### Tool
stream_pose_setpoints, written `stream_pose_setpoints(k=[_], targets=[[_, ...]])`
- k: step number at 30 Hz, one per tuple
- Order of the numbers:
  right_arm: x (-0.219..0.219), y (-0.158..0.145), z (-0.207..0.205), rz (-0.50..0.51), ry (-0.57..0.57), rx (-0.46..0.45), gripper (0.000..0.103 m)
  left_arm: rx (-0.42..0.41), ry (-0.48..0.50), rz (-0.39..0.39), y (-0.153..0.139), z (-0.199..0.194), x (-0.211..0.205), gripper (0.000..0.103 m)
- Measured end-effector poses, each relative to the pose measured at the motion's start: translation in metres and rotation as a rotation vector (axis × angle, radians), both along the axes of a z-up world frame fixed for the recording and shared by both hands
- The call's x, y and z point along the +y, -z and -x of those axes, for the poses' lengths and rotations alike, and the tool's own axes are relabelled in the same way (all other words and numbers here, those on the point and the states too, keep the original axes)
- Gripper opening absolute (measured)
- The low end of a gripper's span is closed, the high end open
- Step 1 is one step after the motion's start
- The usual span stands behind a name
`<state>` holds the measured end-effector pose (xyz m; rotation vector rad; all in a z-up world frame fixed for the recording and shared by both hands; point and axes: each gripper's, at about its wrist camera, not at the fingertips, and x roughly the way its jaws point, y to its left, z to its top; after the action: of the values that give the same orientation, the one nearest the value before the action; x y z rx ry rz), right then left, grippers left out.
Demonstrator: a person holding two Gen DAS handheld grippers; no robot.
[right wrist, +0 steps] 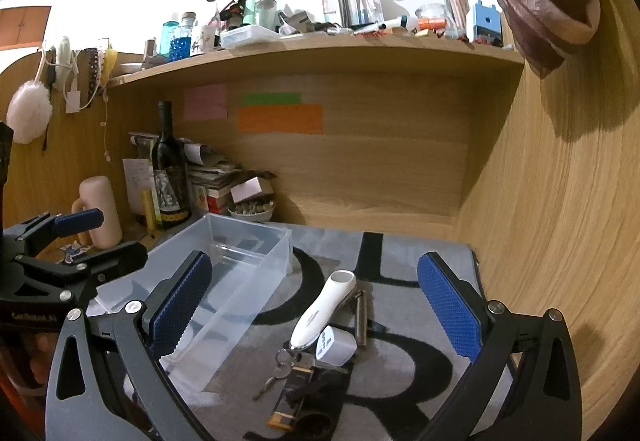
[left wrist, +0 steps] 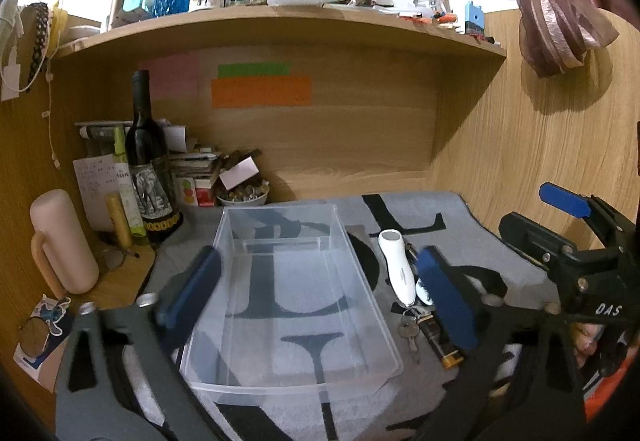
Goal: Organize rigid objects
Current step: 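Grasp the clear box wall with the left gripper while the right gripper grasps the white device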
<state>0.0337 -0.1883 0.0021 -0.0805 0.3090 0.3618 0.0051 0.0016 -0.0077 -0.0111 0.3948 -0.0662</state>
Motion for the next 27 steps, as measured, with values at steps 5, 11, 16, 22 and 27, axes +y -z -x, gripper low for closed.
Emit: stream_pose_setpoints(k=[5, 11, 16, 22, 27], targets=[[0.003, 0.006, -0.008, 0.037, 0.005, 0.028, 0.1, 0.049, -0.008, 0.01, 0.006, -0.009, 0.013, 0.082], [0.006, 0.01, -0.019, 0.083, -0.004, 0.063, 0.089, 0.123, -0.035, 0.006, 0.014, -0.021, 0.036, 0.068], [0.007, 0.015, -0.036, 0.117, 0.002, 0.108, 0.081, 0.183, -0.075, -0.025, 0.02, -0.033, 0.059, 0.061], [0.004, 0.024, -0.063, 0.135, 0.021, 0.19, 0.074, 0.316, -0.084, -0.014, 0.04, -0.056, 0.088, 0.051], [0.001, 0.035, -0.087, 0.13, 0.038, 0.276, 0.063, 0.411, -0.061, 0.025, 0.058, -0.073, 0.105, 0.046]])
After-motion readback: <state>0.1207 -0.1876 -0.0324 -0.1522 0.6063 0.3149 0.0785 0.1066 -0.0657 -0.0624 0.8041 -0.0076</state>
